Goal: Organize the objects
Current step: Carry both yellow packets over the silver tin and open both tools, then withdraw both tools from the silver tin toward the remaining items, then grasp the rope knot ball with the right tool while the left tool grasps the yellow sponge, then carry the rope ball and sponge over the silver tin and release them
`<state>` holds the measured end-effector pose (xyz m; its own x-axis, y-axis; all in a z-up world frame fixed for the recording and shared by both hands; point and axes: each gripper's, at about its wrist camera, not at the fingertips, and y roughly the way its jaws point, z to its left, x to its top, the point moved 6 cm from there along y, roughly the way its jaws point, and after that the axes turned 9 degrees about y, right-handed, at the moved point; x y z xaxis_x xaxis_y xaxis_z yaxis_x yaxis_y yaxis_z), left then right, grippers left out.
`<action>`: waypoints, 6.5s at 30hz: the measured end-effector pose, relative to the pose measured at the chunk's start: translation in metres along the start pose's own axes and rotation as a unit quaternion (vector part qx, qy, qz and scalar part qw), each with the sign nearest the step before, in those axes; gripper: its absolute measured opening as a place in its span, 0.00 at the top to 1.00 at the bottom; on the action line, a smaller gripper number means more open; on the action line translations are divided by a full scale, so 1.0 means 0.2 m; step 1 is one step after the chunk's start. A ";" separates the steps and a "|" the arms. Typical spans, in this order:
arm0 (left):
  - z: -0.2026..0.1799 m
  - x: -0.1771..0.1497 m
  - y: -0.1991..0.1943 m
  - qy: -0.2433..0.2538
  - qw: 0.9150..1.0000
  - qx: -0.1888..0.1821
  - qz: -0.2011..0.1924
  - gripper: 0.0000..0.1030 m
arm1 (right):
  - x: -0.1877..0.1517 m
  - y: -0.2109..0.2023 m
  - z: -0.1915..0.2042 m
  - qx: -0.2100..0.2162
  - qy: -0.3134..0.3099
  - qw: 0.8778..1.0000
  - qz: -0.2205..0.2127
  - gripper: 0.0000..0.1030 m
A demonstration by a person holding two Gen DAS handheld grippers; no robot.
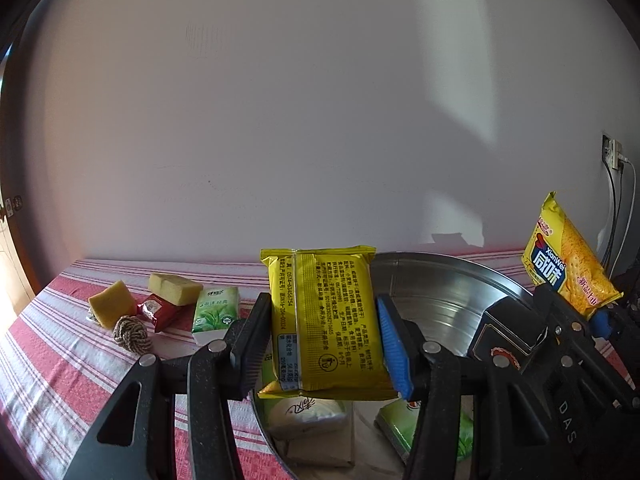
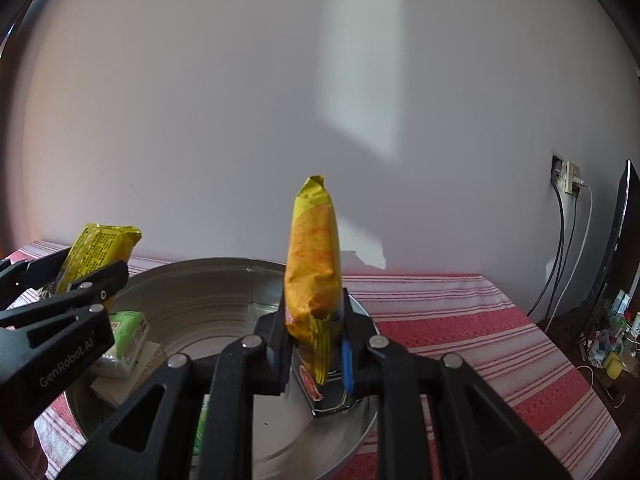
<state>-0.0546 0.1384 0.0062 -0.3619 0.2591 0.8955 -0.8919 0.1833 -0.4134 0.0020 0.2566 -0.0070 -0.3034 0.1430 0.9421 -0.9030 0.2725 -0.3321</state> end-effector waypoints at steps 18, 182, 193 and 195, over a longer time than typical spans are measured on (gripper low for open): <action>0.00 -0.08 0.12 0.004 0.999 -0.011 0.038 0.48 | -0.05 0.19 -0.01 0.013 -0.025 0.998 0.055 0.82; 1.25 -0.28 0.59 0.026 0.985 0.037 0.168 0.72 | -0.21 0.36 1.37 0.160 0.012 0.975 0.151 0.51; 1.32 -0.23 0.22 -0.062 0.995 0.076 0.030 0.72 | -0.15 0.33 1.35 0.190 0.027 0.979 0.075 0.51; 1.30 -0.24 0.16 -0.066 0.994 0.081 0.018 0.72 | -0.14 0.35 1.35 0.196 0.030 0.978 0.060 0.51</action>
<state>-0.1365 -0.1146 -0.0077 -0.4178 0.1336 0.8987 -0.9055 0.0190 -0.4238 -0.1342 0.0152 -0.0445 -0.4066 0.2110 0.8889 -0.9128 -0.1348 -0.3856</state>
